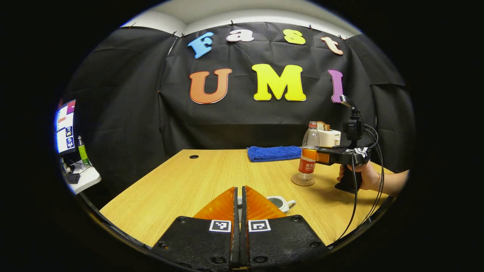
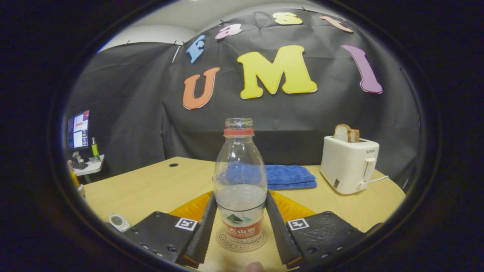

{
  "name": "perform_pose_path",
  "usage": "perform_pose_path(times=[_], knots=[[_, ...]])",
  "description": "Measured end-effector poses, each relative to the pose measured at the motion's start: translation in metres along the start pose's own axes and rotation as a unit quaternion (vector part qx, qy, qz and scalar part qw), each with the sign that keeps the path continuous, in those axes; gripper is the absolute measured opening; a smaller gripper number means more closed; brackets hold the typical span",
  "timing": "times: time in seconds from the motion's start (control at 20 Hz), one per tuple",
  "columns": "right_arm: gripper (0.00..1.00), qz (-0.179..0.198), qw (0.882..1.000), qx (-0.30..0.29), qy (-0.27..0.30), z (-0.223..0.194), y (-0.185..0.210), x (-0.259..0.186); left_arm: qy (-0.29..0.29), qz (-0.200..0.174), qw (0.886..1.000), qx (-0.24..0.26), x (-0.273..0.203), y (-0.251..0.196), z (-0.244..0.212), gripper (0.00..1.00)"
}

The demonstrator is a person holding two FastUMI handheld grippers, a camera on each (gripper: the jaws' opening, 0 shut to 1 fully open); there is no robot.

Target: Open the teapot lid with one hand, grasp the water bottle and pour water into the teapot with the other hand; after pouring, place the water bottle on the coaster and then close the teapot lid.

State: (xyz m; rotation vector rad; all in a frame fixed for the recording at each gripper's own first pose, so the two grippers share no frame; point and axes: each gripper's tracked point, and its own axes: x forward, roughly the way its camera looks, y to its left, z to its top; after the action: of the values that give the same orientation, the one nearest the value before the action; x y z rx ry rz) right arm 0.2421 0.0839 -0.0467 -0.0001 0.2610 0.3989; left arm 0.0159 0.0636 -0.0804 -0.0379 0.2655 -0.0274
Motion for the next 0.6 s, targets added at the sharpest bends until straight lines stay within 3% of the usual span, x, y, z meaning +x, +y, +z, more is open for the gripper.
perform_pose_path(times=[0.35, 0.5, 0.6], knots=[[0.76, -0.002, 1.0, -0.011, 0.005, -0.0059, 0.0012, 0.0038, 0.002, 0.007, 1.0, -0.004, -0.0034, 0.006, -0.0025, 0.03], [0.92, 0.001, 1.0, -0.009, 0.007, -0.0049, 0.005, 0.0017, 0.0, 0.008, 1.0, -0.003, -0.0046, 0.0057, -0.0008, 0.03], [0.95, 0.004, 1.0, -0.01, 0.003, -0.0032, 0.0057, 0.0015, 0.001, 0.008, 1.0, -0.003, -0.004, 0.0033, 0.0001, 0.03]])
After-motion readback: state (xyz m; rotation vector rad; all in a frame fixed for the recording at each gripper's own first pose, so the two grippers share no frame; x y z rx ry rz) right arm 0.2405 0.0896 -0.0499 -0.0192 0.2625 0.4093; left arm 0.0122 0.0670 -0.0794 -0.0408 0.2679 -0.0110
